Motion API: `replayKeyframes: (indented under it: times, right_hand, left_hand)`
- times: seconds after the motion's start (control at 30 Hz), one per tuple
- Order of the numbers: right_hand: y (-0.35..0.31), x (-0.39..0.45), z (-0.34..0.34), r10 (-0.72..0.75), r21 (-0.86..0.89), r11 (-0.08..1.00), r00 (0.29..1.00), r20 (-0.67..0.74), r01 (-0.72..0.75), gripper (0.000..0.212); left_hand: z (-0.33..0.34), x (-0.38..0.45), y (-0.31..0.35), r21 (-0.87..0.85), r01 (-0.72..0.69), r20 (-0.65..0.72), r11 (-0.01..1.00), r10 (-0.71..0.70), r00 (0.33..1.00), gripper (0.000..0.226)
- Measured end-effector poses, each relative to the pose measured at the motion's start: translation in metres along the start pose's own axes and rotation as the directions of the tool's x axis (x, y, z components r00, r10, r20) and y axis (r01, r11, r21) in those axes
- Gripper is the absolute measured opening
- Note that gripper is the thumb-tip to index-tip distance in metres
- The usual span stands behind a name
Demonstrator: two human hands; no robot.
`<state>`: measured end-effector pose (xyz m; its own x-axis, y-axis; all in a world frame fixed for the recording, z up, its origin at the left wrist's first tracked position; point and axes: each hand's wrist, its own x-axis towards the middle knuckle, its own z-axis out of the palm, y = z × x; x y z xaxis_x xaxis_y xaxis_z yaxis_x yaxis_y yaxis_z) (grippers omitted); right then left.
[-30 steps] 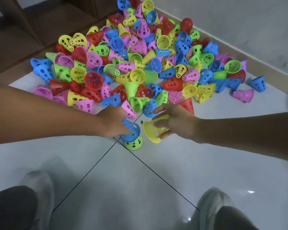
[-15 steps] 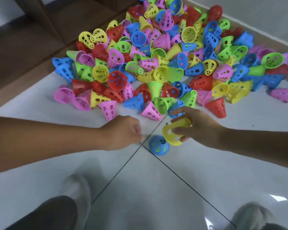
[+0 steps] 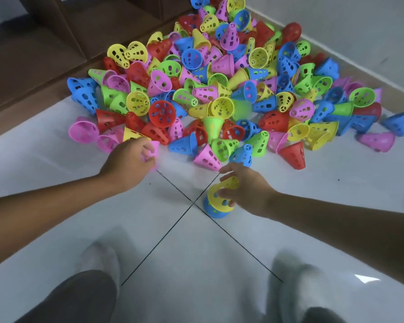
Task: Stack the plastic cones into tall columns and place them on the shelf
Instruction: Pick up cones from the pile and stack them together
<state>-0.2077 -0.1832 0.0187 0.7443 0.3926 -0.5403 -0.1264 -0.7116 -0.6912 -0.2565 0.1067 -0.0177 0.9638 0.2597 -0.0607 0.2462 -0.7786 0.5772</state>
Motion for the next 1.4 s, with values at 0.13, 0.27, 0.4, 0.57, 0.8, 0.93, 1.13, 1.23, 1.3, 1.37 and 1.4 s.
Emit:
replayKeyframes:
  times: [0.13, 0.27, 0.4, 0.57, 0.8, 0.93, 1.13, 1.23, 1.3, 1.37, 1.4]
  right_hand:
    - [0.007, 0.01, 0.015, 0.045, -0.015, 0.999, 0.999, 0.012, -0.045, 0.043]
    - [0.014, 0.014, 0.028, 0.098, 0.1, 0.991, 0.995, -0.034, -0.094, 0.041]
    - [0.016, 0.014, 0.032, 0.084, 0.216, 0.974, 0.994, -0.066, -0.067, 0.042]
    - [0.028, 0.003, 0.007, 0.056, 0.17, 0.985, 0.984, -0.167, -0.027, 0.027]
    - [0.068, -0.001, -0.004, -0.075, -0.117, 0.992, 0.943, -0.324, 0.038, 0.026]
    - [0.066, 0.015, -0.009, -0.258, -0.406, 0.906, 0.919, -0.299, 0.123, 0.047]
    - [0.035, 0.053, -0.036, -0.364, -0.706, 0.692, 0.916, -0.166, 0.147, 0.06]
    - [0.025, 0.07, -0.041, -0.32, -0.798, 0.584, 0.945, -0.062, 0.146, 0.062]
    - [0.023, 0.077, -0.042, -0.275, -0.83, 0.538, 0.961, -0.006, 0.149, 0.063]
    - [0.024, 0.083, -0.042, -0.246, -0.842, 0.519, 0.969, 0.018, 0.147, 0.064]
    - [0.026, 0.086, -0.042, -0.237, -0.839, 0.523, 0.971, 0.025, 0.149, 0.065]
  left_hand:
    - [0.009, 0.006, -0.012, 0.108, 0.047, -0.105, 0.993, -0.035, 0.994, 0.036]
    - [0.011, 0.012, -0.02, 0.051, 0.048, -0.125, 0.998, -0.041, 0.991, 0.043]
    - [0.012, 0.019, -0.029, 0.024, 0.085, 0.015, 0.996, -0.085, 0.996, 0.044]
    - [0.013, 0.023, -0.025, 0.13, 0.119, 0.076, 0.984, -0.129, 0.989, 0.024]
    - [0.006, 0.002, -0.025, 0.233, 0.115, 0.033, 0.965, -0.127, 0.991, 0.018]
    - [0.001, -0.003, -0.012, 0.058, 0.062, -0.018, 0.996, -0.061, 0.998, 0.017]
    - [0.007, -0.009, 0.043, -0.546, 0.219, 0.139, 0.809, -0.17, 0.976, 0.009]
    - [0.013, -0.018, 0.067, -0.704, 0.402, 0.359, 0.586, -0.194, 0.913, 0.007]
    - [0.017, -0.023, 0.077, -0.734, 0.507, 0.476, 0.452, -0.191, 0.858, 0.006]
    - [0.023, -0.028, 0.082, -0.718, 0.581, 0.548, 0.382, -0.204, 0.811, 0.007]
    - [0.026, -0.031, 0.084, -0.703, 0.615, 0.58, 0.355, -0.213, 0.786, 0.009]
